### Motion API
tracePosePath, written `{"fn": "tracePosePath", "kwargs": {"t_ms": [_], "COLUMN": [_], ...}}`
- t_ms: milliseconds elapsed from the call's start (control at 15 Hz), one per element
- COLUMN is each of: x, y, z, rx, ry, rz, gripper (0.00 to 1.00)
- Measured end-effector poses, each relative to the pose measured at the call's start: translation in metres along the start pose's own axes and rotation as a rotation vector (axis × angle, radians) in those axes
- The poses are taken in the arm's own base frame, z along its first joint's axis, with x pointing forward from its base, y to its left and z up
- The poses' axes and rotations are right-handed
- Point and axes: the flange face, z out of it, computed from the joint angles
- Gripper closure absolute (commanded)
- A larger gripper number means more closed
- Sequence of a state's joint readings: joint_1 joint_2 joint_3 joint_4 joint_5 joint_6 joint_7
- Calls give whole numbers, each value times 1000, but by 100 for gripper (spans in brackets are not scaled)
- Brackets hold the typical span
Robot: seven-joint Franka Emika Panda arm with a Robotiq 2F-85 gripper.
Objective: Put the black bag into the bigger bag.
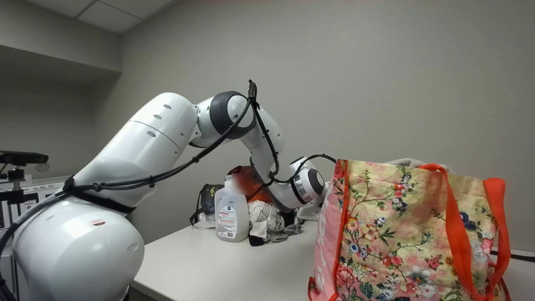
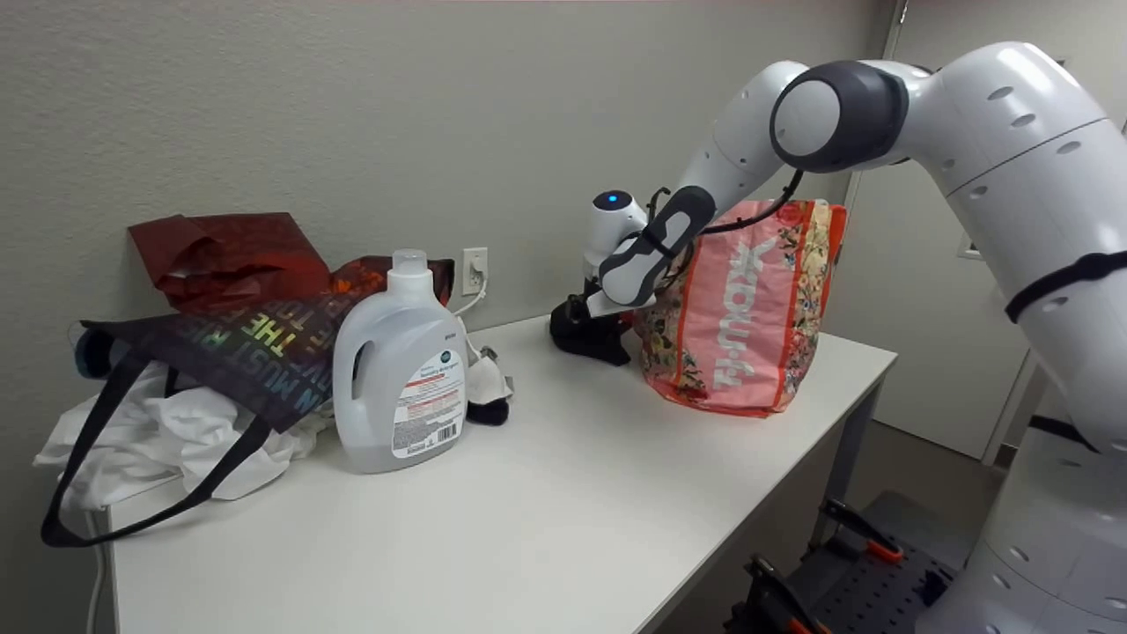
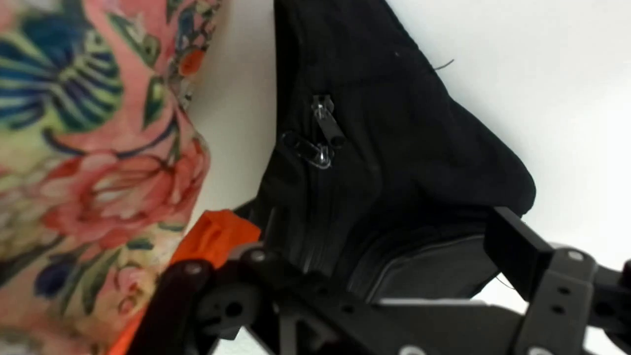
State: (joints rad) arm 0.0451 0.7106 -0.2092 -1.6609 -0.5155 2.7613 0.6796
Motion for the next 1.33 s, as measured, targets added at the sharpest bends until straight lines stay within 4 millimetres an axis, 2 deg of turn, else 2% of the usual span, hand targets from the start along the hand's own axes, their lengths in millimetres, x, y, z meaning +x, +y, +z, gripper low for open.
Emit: {"fn": "tracePosePath", "kwargs": {"t_ms": [267,333,400,733,933,1200,1333], "x": [11,14,16,22,30,40,45], "y": [4,5,5,-5,-8,-13,-16], "z": [31,38,45,71,75,73,68], "rx": [12,13,16,43,49,46,50], "ry": [3,4,5,4,9,11,24], "rz": [9,15,17,20,28,32,26], "gripper": [0,11,26,64,87,96,93]}}
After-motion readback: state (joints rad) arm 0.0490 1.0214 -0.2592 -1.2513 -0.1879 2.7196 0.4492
